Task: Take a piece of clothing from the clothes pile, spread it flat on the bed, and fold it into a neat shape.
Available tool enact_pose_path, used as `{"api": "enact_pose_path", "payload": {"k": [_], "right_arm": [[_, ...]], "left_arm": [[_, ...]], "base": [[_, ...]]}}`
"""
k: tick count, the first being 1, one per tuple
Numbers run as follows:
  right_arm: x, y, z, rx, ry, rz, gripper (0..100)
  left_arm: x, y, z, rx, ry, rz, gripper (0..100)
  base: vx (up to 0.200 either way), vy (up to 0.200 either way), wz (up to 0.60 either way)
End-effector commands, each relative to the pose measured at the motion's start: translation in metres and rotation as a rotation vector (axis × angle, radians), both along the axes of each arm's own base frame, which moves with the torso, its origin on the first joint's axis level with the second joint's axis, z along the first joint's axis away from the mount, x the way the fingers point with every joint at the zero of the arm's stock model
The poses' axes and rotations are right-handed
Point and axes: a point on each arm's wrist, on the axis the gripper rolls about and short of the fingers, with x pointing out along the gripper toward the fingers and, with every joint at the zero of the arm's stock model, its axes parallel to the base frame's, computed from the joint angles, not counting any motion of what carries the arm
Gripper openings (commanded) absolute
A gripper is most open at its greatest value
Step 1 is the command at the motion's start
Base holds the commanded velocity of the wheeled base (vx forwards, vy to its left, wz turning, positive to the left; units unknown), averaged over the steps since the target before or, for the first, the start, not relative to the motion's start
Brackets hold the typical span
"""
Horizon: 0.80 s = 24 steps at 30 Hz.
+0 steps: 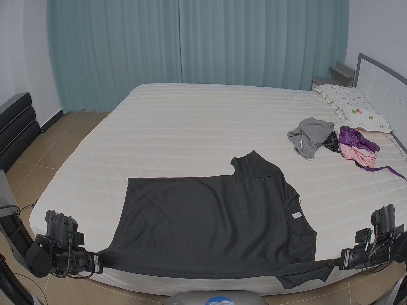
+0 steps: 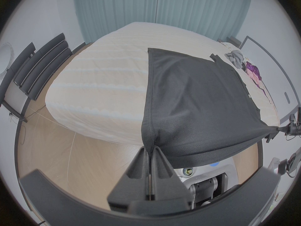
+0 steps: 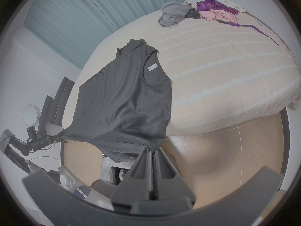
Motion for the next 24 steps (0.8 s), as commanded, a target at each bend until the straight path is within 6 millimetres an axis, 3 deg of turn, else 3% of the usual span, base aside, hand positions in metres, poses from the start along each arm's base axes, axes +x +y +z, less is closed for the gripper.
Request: {"api": "enact_pose_path", "payload": {"k": [1,11,20,24], "right_arm": [[-0.006,0.0,-0.008,-0.011,0.053,0.017,0],[0.008,0.0,-0.006,-0.03,0.023,0.022,0],[0.039,0.0,0.007,-0.024,-0.078,0.013,0],[0.057,-0.001,0.004,-0.026,-0.082,0.01,0]], "left_arm": [[-0.003,-0.001,-0.011,0.008,0.062,-0.006,0],[0.008,-0.002,-0.014,0.01,0.055,-0.007,0],[0.052,-0.006,0.003,-0.071,-0.094,0.079,0],[0.067,-0.008,-0.002,-0.086,-0.097,0.101,0]], "base": [[0.0,0.0,0.0],[0.0,0.0,0.0],[0.0,0.0,0.0],[0.0,0.0,0.0]]}}
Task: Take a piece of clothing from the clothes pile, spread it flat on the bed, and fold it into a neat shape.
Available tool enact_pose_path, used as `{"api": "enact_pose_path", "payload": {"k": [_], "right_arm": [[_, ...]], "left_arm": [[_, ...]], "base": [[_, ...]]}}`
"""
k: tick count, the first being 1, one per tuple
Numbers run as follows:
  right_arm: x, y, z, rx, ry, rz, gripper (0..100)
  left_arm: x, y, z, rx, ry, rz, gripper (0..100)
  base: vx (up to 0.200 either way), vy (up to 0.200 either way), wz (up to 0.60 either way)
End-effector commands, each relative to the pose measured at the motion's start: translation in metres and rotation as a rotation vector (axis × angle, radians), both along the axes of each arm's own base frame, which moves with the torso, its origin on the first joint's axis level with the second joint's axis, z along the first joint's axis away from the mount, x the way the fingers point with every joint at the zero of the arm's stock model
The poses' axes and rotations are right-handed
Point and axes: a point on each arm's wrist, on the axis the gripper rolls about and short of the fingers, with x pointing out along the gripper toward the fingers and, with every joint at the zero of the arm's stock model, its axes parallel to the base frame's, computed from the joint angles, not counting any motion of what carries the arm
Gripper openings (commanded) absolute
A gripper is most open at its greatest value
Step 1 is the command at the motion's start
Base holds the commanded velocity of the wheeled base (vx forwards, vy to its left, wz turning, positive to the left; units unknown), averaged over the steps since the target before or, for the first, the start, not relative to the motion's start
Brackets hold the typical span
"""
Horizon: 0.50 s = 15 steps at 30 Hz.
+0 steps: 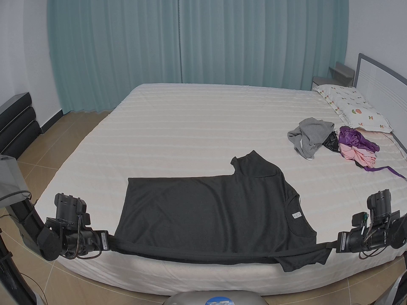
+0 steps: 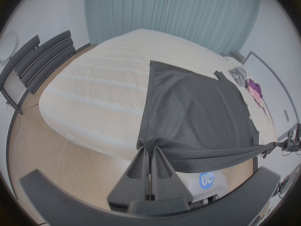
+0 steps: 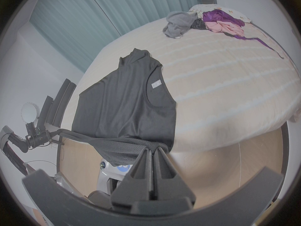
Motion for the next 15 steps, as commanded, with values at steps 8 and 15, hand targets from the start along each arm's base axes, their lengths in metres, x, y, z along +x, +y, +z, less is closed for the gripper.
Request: {"api": "enact_pose_path", "payload": {"k": [8,15], "right_arm": [[0.054,-0.001,-0.011,-0.001,-0.012,-0.004,0],[0.082,0.0,-0.026,-0.003,0.003,0.0,0]], "left_arm": [[0.049,-0.003,-0.019,-0.014,-0.016,0.025,0],[0.074,-0.005,-0.036,-0.006,-0.015,0.034,0]], "base": [[0.0,0.0,0.0],[0.0,0.0,0.0]]}}
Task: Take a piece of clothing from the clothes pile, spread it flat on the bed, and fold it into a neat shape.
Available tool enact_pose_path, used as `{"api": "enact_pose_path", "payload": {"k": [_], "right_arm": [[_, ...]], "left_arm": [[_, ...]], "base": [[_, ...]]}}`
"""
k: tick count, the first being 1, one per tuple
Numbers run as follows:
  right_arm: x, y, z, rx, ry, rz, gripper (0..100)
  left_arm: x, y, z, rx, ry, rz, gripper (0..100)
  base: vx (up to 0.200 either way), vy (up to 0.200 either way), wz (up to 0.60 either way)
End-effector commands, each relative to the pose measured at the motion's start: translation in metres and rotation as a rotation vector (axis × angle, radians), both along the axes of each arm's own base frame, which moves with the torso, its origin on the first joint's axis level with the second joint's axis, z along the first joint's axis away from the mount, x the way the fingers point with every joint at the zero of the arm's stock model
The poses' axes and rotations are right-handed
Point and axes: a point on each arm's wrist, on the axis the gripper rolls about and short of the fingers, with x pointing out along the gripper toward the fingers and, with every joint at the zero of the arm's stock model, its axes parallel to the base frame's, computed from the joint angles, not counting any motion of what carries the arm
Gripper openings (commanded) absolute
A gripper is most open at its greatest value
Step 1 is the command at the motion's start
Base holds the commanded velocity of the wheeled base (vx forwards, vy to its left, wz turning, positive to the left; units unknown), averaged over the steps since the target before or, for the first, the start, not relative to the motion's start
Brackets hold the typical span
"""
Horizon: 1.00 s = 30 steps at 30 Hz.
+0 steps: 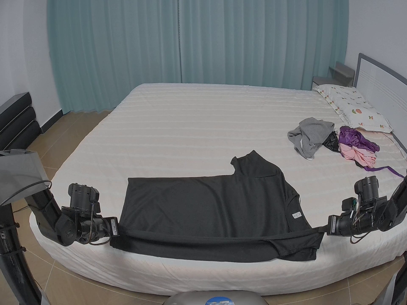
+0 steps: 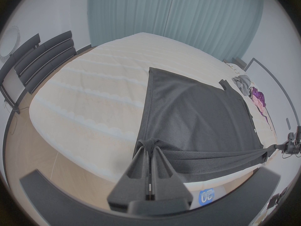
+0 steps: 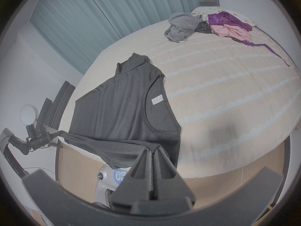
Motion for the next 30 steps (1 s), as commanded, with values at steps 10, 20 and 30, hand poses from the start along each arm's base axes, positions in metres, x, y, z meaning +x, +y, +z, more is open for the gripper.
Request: {"api": "enact_pose_path", "payload": {"k": [10,20,30], "right_arm": [[0.053,0.001,-0.038,0.001,0.044,0.004,0],[0.064,0.013,-0.041,0.066,0.057,-0.037,100],[0.041,0.014,-0.016,0.184,-0.004,-0.066,100]], "left_arm": [[0.044,-0.004,-0.041,-0.012,0.029,0.032,0],[0.056,-0.008,-0.042,-0.078,0.005,0.094,100],[0.05,0.003,-0.007,-0.209,-0.069,0.21,100]], "base": [[0.0,0.0,0.0],[0.0,0.0,0.0],[0.0,0.0,0.0]]}}
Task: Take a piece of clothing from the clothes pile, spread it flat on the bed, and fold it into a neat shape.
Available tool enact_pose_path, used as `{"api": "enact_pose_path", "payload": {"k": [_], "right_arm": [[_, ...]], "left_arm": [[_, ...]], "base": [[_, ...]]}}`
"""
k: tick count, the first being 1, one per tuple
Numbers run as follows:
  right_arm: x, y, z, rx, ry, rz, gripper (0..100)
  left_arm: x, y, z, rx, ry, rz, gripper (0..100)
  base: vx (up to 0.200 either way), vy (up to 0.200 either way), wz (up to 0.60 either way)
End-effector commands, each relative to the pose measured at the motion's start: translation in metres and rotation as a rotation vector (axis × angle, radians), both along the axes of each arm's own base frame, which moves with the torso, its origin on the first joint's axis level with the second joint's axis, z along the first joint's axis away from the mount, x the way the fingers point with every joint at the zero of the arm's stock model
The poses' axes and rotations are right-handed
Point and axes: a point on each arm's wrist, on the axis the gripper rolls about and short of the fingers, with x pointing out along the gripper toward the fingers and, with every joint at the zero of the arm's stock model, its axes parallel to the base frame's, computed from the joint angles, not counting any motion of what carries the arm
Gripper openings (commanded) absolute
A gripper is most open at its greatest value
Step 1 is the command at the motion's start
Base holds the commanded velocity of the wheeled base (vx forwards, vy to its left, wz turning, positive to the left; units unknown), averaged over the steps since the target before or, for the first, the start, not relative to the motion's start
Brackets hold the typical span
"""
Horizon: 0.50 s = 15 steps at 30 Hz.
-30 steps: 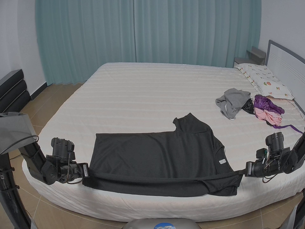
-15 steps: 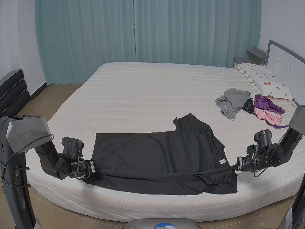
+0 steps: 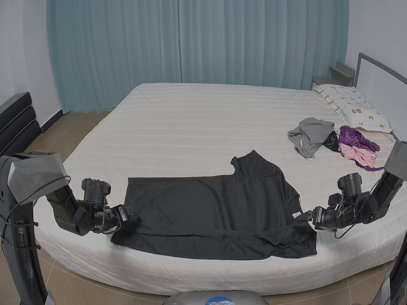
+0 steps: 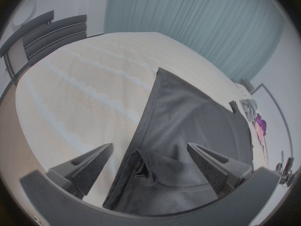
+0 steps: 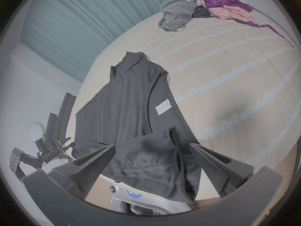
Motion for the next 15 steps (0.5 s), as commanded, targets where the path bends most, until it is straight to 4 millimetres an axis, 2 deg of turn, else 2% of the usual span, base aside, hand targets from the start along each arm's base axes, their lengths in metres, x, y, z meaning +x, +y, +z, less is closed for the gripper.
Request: {"api": "enact_pose_path", "payload": {"k": [1,8,11,15], "right_arm": [[-0.016,0.003,0.016,0.065,-0.057,-0.024,100],[-0.023,0.008,0.012,0.158,-0.05,-0.109,100],[-0.024,0.008,0.009,0.174,-0.032,-0.125,100],[-0.031,0.007,0.005,0.206,0.004,-0.121,100]], "left_arm": [[-0.007,0.007,0.024,-0.058,-0.048,0.052,100],[-0.017,0.004,0.023,-0.172,-0.035,0.146,100],[-0.022,0.003,0.021,-0.187,-0.018,0.16,100],[-0.024,0.003,0.017,-0.201,-0.003,0.182,100]], "base": [[0.0,0.0,0.0],[0.0,0.0,0.0],[0.2,0.0,0.0],[0.0,0.0,0.0]]}}
